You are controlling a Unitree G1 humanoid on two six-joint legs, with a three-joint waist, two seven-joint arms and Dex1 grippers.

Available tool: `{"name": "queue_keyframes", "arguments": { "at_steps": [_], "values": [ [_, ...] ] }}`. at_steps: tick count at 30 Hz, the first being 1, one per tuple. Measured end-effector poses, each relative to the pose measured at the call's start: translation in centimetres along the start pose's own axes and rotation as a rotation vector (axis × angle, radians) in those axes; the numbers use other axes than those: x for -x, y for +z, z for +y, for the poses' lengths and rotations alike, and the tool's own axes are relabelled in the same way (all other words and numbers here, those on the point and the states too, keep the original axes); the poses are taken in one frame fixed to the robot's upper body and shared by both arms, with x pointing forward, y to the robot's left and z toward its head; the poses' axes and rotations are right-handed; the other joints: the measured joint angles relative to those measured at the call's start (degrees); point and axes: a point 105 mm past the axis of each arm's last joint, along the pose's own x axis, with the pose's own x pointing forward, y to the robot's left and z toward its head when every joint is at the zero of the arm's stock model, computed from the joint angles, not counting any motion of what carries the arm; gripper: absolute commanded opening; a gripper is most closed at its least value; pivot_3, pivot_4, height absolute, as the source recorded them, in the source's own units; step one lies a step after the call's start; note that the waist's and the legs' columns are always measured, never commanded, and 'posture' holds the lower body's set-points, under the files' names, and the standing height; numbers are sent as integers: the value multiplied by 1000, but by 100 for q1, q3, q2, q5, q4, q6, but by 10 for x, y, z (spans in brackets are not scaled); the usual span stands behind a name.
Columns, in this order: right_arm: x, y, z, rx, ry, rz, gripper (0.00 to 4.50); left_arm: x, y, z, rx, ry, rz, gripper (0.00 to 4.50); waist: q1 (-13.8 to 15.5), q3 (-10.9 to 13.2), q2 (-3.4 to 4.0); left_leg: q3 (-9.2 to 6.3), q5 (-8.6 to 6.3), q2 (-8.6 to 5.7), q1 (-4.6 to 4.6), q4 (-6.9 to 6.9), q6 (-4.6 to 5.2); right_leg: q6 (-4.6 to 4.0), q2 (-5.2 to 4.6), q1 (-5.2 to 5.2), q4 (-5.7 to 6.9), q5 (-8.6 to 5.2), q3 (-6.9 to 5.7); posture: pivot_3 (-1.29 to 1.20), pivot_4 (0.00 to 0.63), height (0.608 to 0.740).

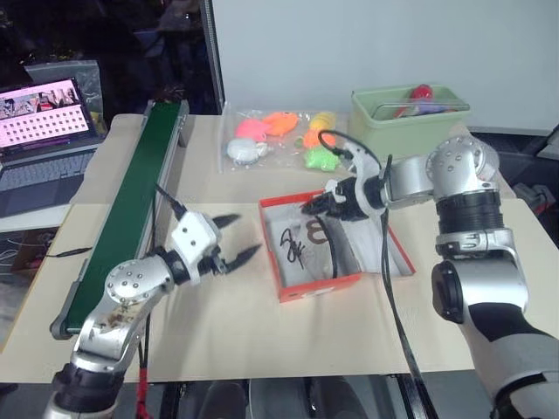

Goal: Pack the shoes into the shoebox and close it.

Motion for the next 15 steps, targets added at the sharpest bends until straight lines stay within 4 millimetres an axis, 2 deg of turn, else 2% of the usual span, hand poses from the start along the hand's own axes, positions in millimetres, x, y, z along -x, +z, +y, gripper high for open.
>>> {"name": "queue_keyframes", "arguments": {
  "at_steps": [4, 6, 7, 8, 10, 11, 13, 15],
  "values": [
    [24, 28, 13, 239, -18, -237, 3951, 4, 9, 51, 46, 335, -29, 3656, 6, 0, 0, -8, -1, -1, -10, 1, 1, 4, -3, -1, 10, 2, -6, 0, 150, 729],
    [32, 28, 24, 427, -4, -351, 3951, 10, 6, 67, 98, 465, -11, 3656, -2, -1, -2, -10, -2, -1, -15, 0, 2, 6, -4, -1, 5, 3, -8, 0, 150, 729],
    [33, 18, 34, 597, 14, -424, 3951, 17, -2, 75, 142, 550, 27, 3656, 7, -2, -2, -13, -4, -1, -16, 2, 4, 8, -5, -1, 7, 3, -12, 0, 150, 729],
    [33, 15, 37, 637, 20, -441, 3951, 19, -5, 77, 148, 566, 39, 3656, 2, -2, -2, -13, -4, -1, -17, 2, 4, 8, -6, -2, 5, 2, -12, 0, 150, 729],
    [26, -19, 60, 800, 161, -487, 3951, 33, -22, 87, 191, 675, 123, 3656, -20, -2, -3, -12, -3, -1, -20, 6, 3, 8, -5, -8, 11, 3, -10, 0, 150, 729],
    [23, -34, 70, 819, 241, -492, 3951, 38, -29, 90, 207, 705, 157, 3656, -28, -2, -3, -11, -3, -1, -15, 9, 2, 7, -5, -6, 11, 3, -8, 0, 150, 729],
    [20, -52, 78, 791, 352, -523, 3951, 42, -39, 92, 219, 727, 214, 3656, -6, -4, -8, -12, 0, -3, 8, 15, -2, 7, -4, 9, 8, 3, -6, 0, 150, 729],
    [14, -78, 84, 720, 492, -511, 3951, 57, -59, 101, 241, 763, 317, 3656, -8, -3, -9, -12, 0, -3, 47, 16, -2, 6, -1, 52, 6, 3, -7, 0, 150, 729]
  ]
}}
